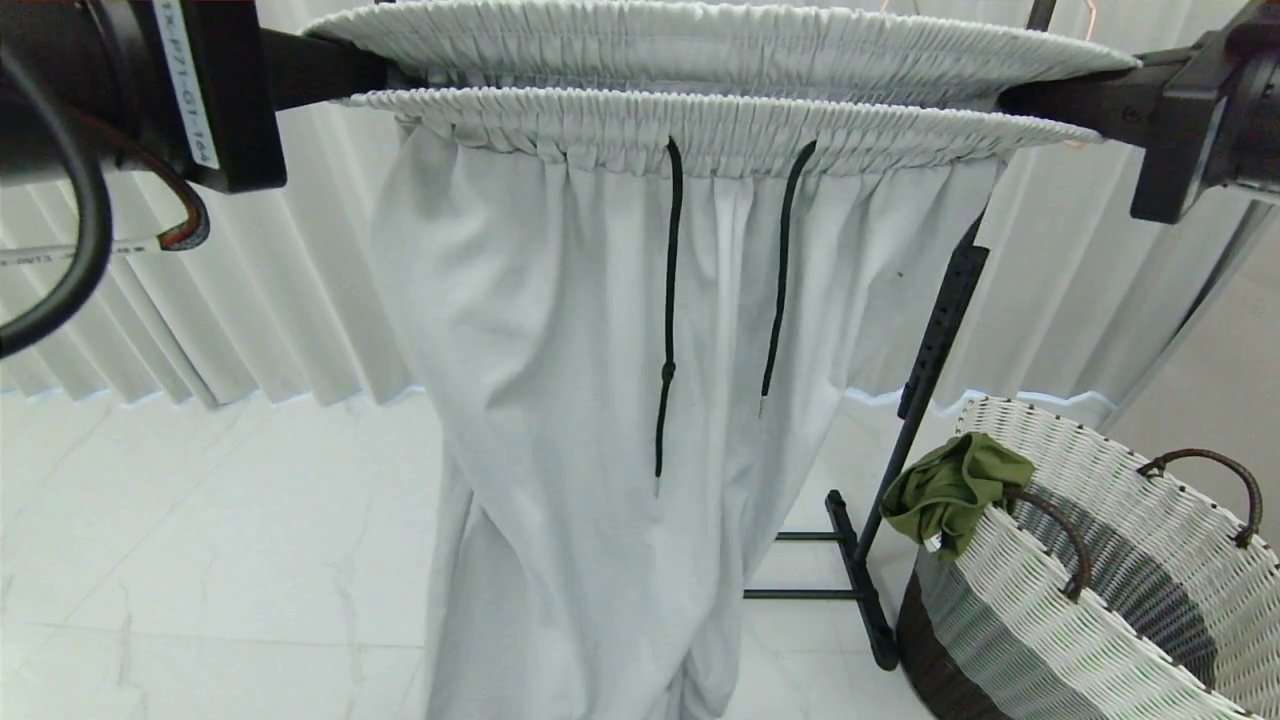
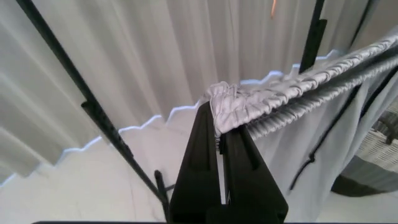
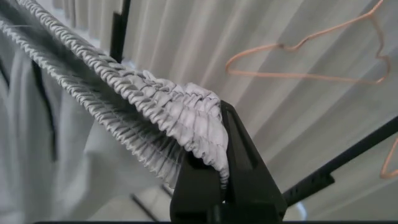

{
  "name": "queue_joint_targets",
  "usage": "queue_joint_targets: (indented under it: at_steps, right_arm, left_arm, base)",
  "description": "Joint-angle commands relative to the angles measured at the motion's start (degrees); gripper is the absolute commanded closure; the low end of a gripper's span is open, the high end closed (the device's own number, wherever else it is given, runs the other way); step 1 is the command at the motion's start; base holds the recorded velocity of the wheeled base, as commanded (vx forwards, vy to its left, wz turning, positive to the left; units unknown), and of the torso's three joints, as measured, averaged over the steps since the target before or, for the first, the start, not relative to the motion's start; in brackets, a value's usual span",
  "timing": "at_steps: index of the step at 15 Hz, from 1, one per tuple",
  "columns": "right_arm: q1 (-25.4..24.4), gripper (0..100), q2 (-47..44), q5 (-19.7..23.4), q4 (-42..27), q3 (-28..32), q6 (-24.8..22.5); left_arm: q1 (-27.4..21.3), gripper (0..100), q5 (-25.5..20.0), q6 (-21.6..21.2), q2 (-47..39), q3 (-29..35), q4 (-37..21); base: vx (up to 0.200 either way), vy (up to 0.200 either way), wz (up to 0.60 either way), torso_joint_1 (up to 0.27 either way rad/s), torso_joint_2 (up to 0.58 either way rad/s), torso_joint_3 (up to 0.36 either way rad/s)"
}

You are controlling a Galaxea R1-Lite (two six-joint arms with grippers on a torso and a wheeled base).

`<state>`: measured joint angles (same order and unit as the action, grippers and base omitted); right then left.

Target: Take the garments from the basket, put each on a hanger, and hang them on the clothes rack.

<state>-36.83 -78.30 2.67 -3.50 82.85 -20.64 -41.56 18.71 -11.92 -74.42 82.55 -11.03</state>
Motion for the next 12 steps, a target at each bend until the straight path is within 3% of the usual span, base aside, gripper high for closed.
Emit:
queue_joint_targets:
  at_steps: [1, 2, 3, 5, 9, 12]
  right_arm:
    - [-0.3, 100, 2.7, 0.4, -8.8, 6.5, 0.0]
    - [-0.5, 100, 3.6, 0.9, -13.7, 8.6, 0.2]
    - [-1.3, 100, 5.2, 3.6, -22.0, 11.9, 0.8]
    - [-4.2, 100, 6.9, 9.0, -31.8, 15.1, 0.9]
    - [-12.7, 100, 8.9, 11.6, -37.1, 14.4, 2.8]
    - [-14.0, 100, 8.9, 11.4, -36.9, 13.3, 3.4]
  left_arm:
    - [-1.9, 100, 0.4, -0.1, -3.4, 4.3, 0.0]
    - [-2.8, 100, 0.4, 0.1, -5.2, 7.2, 0.1]
    - [-4.0, 100, 1.4, 0.3, -8.7, 12.3, 0.1]
    - [-4.3, 100, 3.9, 0.1, -13.2, 18.2, 0.1]
    - [-4.9, 100, 4.1, 0.3, -15.0, 19.9, 0.0]
    - [-5.0, 100, 4.3, 0.5, -14.9, 19.8, 0.0]
  base:
    - [0.0, 0.0, 0.0, 0.0, 0.0, 0.0]
    - [0.0, 0.0, 0.0, 0.0, 0.0, 0.0]
    - [0.0, 0.0, 0.0, 0.0, 0.0, 0.0]
    - [0.0, 0.0, 0.0, 0.0, 0.0, 0.0]
    - [0.0, 0.0, 0.0, 0.0, 0.0, 0.0]
    - [0.0, 0.0, 0.0, 0.0, 0.0, 0.0]
